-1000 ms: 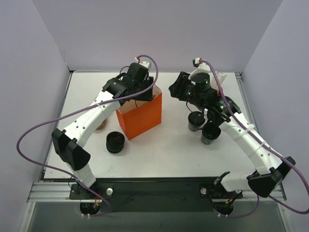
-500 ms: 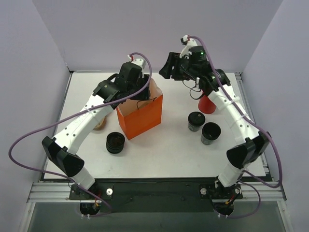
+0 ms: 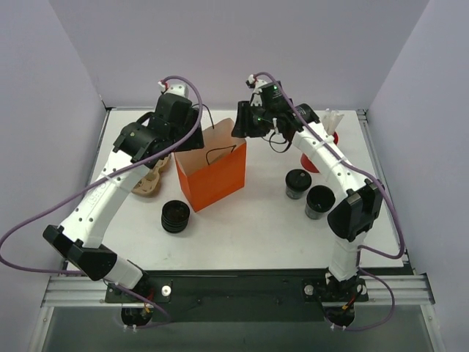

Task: Pack the takeout coffee

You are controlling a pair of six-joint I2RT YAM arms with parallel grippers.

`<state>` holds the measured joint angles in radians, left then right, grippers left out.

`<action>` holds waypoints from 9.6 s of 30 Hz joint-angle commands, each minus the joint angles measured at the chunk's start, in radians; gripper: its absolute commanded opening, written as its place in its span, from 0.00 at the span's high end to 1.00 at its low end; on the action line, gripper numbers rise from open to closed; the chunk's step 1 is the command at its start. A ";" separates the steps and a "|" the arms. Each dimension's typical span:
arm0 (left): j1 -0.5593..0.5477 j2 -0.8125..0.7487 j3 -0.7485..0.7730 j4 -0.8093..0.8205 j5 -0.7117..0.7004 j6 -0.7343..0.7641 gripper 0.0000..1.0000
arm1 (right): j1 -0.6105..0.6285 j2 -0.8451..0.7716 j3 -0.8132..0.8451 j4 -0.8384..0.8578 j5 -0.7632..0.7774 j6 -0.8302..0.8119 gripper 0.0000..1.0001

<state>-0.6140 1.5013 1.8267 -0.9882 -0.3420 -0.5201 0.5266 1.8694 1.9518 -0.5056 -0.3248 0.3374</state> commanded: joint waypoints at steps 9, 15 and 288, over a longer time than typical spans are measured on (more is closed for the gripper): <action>0.077 -0.092 -0.004 -0.194 -0.126 -0.029 0.33 | 0.042 -0.099 -0.020 -0.048 0.260 0.015 1.00; 0.100 -0.039 0.034 -0.170 -0.065 0.003 0.33 | 0.041 -0.219 -0.169 0.001 0.384 0.052 1.00; 0.172 0.097 0.005 -0.038 0.241 0.152 0.67 | -0.275 -0.202 -0.277 -0.229 0.301 -0.141 0.47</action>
<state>-0.4484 1.5864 1.7618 -0.9737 -0.0448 -0.4213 0.2447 1.6871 1.5463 -0.6773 0.0063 0.1673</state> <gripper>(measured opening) 0.326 0.692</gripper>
